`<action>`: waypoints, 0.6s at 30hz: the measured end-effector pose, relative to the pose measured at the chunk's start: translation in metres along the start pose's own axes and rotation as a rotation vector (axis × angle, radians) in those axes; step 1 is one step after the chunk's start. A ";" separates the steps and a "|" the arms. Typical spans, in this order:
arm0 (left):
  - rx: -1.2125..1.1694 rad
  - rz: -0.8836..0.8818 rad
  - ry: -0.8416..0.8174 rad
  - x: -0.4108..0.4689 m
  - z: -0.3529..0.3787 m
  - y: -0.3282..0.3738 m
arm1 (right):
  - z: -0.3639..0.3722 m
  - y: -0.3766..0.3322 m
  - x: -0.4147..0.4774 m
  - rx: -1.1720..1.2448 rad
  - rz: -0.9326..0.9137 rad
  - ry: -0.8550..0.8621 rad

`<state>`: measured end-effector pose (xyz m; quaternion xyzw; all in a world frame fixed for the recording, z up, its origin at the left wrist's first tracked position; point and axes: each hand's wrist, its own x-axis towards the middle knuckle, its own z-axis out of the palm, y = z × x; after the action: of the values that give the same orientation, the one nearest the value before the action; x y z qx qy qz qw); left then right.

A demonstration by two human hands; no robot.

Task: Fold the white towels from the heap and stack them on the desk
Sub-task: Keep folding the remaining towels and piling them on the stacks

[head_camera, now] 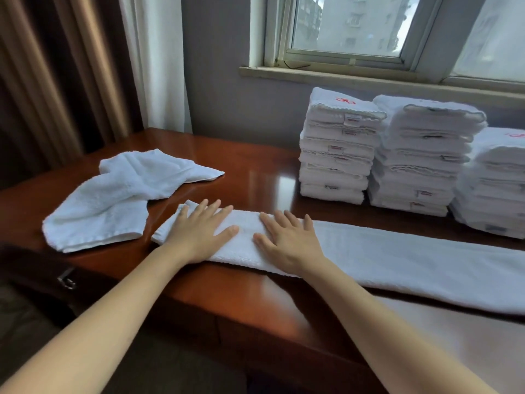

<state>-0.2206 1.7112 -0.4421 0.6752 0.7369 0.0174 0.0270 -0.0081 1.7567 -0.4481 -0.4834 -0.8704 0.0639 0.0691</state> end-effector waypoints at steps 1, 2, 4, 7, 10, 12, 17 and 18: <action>0.007 0.003 -0.004 -0.001 0.000 -0.003 | 0.000 -0.004 0.002 0.003 0.003 0.004; 0.012 0.012 -0.013 -0.001 -0.001 -0.003 | 0.000 -0.006 0.004 0.014 0.006 0.006; 0.010 0.040 -0.040 -0.003 -0.003 -0.002 | -0.004 -0.007 0.002 0.047 -0.006 -0.012; -0.069 0.088 -0.012 -0.011 -0.007 0.010 | -0.013 0.004 -0.008 0.082 -0.057 -0.058; -0.189 0.127 0.055 -0.021 -0.010 0.042 | -0.022 0.032 -0.029 0.040 -0.033 -0.061; -0.210 0.196 0.060 -0.024 -0.011 0.076 | -0.028 0.059 -0.048 -0.006 0.006 -0.024; -0.150 0.423 0.060 -0.015 -0.008 0.171 | -0.045 0.135 -0.099 -0.004 0.163 0.031; -0.139 0.456 0.056 -0.012 -0.007 0.188 | -0.048 0.151 -0.108 -0.006 0.203 0.032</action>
<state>-0.0329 1.7157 -0.4235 0.8199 0.5630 0.0925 0.0485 0.1829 1.7464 -0.4343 -0.5702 -0.8159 0.0599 0.0747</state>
